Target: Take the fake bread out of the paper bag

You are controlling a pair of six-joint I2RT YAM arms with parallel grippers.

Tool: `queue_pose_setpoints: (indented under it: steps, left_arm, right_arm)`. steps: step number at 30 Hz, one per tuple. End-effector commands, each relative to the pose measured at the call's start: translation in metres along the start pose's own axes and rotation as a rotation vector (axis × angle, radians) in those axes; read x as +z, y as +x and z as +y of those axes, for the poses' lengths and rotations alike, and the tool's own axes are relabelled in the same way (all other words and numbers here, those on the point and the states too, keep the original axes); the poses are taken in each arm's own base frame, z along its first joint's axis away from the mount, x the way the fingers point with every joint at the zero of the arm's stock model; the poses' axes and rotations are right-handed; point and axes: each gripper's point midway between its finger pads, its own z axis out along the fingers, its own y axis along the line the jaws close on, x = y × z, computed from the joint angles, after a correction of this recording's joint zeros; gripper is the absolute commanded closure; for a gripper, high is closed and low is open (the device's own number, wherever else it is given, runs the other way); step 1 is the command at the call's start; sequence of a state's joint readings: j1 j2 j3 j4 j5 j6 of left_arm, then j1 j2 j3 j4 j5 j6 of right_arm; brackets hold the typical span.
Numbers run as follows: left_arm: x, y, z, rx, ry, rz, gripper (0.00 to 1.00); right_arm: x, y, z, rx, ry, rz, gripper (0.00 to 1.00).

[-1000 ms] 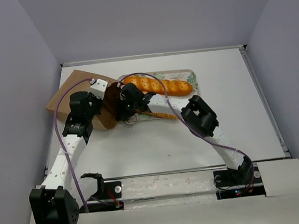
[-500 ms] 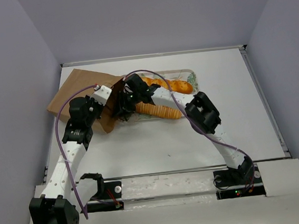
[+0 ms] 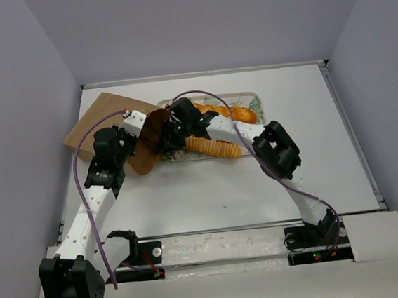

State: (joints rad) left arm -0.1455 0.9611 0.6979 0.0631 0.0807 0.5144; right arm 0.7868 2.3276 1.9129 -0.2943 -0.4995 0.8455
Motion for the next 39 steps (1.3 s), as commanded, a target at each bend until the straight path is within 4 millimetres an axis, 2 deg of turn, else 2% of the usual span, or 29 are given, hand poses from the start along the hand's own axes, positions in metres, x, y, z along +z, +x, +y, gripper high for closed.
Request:
queue_pose_setpoints:
  steps: [1, 2, 3, 6, 8, 10, 12, 13, 14, 16, 18, 19, 20, 21, 22, 24, 25, 26, 27, 28, 30, 31, 32, 33, 34, 35, 36, 37, 39]
  left_arm:
    - [0.002, -0.013, 0.015, -0.031, -0.069, -0.023, 1.00]
    - [0.002, -0.008, 0.010, -0.024, -0.050, -0.011, 1.00]
    - [0.003, -0.005, 0.008, -0.021, -0.041, -0.005, 1.00]
    - [0.003, 0.000, 0.002, -0.018, -0.018, 0.001, 1.00]
    - [0.003, -0.001, 0.000, -0.022, -0.009, -0.003, 1.00]
    - [0.002, -0.004, -0.002, -0.031, 0.006, -0.014, 1.00]
    - [0.002, -0.004, -0.006, -0.057, 0.018, -0.017, 1.00]
    - [0.003, -0.004, -0.007, -0.070, 0.022, -0.016, 1.00]
    - [0.003, -0.004, -0.008, -0.091, 0.025, -0.016, 1.00]
    - [0.004, -0.003, -0.009, -0.110, 0.026, -0.016, 1.00]
    - [0.005, -0.003, -0.011, -0.128, 0.029, -0.017, 1.00]
    - [0.005, -0.002, -0.012, -0.146, 0.031, -0.016, 1.00]
    - [0.005, -0.003, -0.012, -0.156, 0.029, -0.015, 1.00]
    - [0.005, -0.002, -0.013, -0.174, 0.031, -0.012, 1.00]
    - [0.004, -0.001, -0.014, -0.182, 0.031, -0.007, 1.00]
    - [0.004, 0.000, -0.014, -0.195, 0.028, -0.001, 1.00]
    - [0.003, 0.002, -0.014, -0.207, 0.025, 0.003, 1.00]
    - [0.003, 0.002, -0.015, -0.210, 0.027, 0.004, 1.00]
    - [0.002, 0.002, -0.016, -0.215, 0.032, 0.006, 1.00]
    - [0.002, 0.003, -0.018, -0.224, 0.035, 0.010, 1.00]
    - [0.002, 0.003, -0.021, -0.233, 0.050, 0.011, 1.00]
    - [0.001, 0.003, -0.021, -0.234, 0.054, 0.008, 1.00]
    - [0.001, 0.002, -0.022, -0.239, 0.055, 0.007, 1.00]
    - [0.002, 0.002, -0.022, -0.242, 0.057, 0.004, 1.00]
    - [0.001, 0.000, -0.021, -0.243, 0.055, -0.003, 1.00]
    - [0.001, -0.002, -0.021, -0.245, 0.053, -0.007, 1.00]
    - [0.000, -0.003, -0.020, -0.245, 0.051, -0.013, 1.00]
    - [-0.002, -0.006, -0.020, -0.242, 0.051, -0.023, 1.00]
    - [-0.004, -0.005, -0.021, -0.235, 0.057, -0.027, 1.00]
  right_arm:
    - [-0.049, -0.040, 0.034, -0.125, 0.005, -0.203, 0.63]
    - [-0.054, -0.042, 0.037, -0.154, 0.010, -0.218, 0.61]
    - [-0.056, -0.045, 0.030, -0.156, 0.024, -0.225, 0.54]
    - [-0.047, -0.034, 0.008, -0.149, 0.064, -0.190, 0.47]
    - [-0.041, -0.025, -0.008, -0.140, 0.092, -0.163, 0.46]
    - [-0.040, -0.023, -0.013, -0.172, 0.103, -0.158, 0.39]
    - [-0.049, -0.029, -0.006, -0.240, 0.101, -0.184, 0.32]
    - [-0.055, -0.032, -0.001, -0.270, 0.099, -0.198, 0.21]
    - [-0.060, -0.036, -0.001, -0.291, 0.118, -0.221, 0.00]
    - [-0.078, -0.043, 0.010, -0.370, 0.123, -0.264, 0.00]
    - [-0.089, -0.044, 0.013, -0.403, 0.136, -0.283, 0.00]
    - [-0.092, -0.042, 0.007, -0.405, 0.158, -0.286, 0.00]
    - [-0.105, -0.048, 0.012, -0.407, 0.158, -0.312, 0.00]
    - [-0.111, -0.049, 0.002, -0.393, 0.180, -0.318, 0.00]
    - [-0.124, -0.052, 0.006, -0.390, 0.179, -0.341, 0.00]
    - [-0.138, -0.055, 0.001, -0.375, 0.195, -0.362, 0.00]
    - [-0.152, -0.059, -0.007, -0.363, 0.224, -0.390, 0.00]
    - [-0.153, -0.061, -0.019, -0.349, 0.254, -0.395, 0.00]
    - [-0.169, -0.066, -0.018, -0.351, 0.275, -0.436, 0.00]
    - [-0.177, -0.067, -0.031, -0.337, 0.307, -0.447, 0.00]
    - [-0.195, -0.072, -0.038, -0.318, 0.339, -0.490, 0.00]
    - [-0.213, -0.076, -0.034, -0.311, 0.350, -0.534, 0.00]
    - [-0.225, -0.081, -0.042, -0.291, 0.374, -0.562, 0.00]
    - [-0.231, -0.078, -0.050, -0.277, 0.395, -0.566, 0.00]
    - [-0.253, -0.084, -0.052, -0.271, 0.445, -0.633, 0.00]
    - [-0.261, -0.083, -0.056, -0.264, 0.476, -0.657, 0.00]
    - [-0.269, -0.081, -0.069, -0.250, 0.523, -0.677, 0.00]
    - [-0.291, -0.084, -0.075, -0.235, 0.597, -0.753, 0.00]
    - [-0.310, -0.080, -0.095, -0.215, 0.703, -0.792, 0.00]
